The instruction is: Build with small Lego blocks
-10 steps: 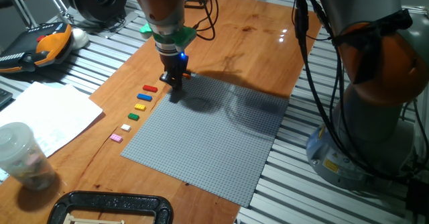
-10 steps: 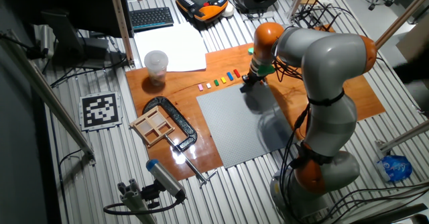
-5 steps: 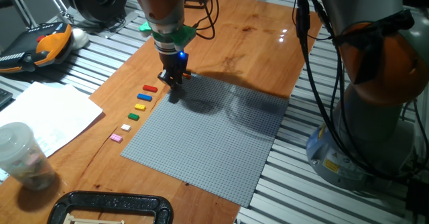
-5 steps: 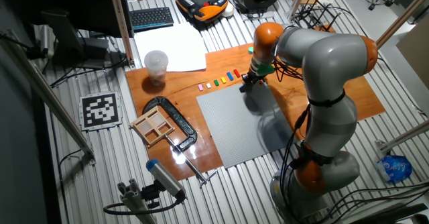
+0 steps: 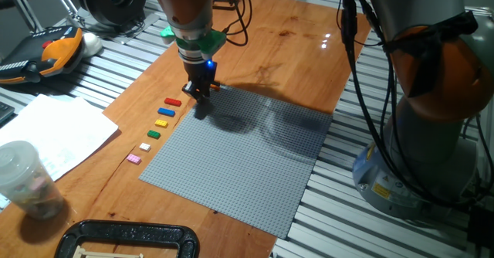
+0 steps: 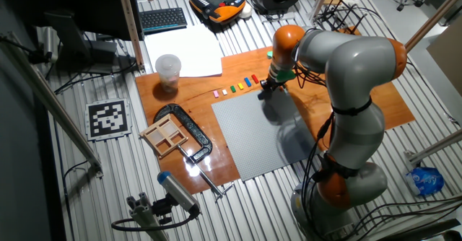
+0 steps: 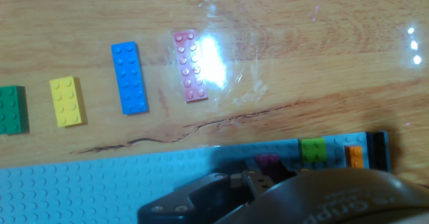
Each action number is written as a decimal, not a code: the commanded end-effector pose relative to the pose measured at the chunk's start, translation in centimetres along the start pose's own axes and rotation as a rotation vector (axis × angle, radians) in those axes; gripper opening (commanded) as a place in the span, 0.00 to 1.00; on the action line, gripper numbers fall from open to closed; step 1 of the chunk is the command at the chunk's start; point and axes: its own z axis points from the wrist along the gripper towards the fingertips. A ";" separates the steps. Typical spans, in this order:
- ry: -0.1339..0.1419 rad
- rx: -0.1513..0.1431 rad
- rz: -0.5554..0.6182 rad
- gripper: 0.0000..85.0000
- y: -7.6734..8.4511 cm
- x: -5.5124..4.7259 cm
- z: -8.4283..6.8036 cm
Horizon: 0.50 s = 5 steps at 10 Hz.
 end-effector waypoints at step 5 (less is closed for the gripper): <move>-0.009 0.007 0.000 0.20 0.1 0.2 0.0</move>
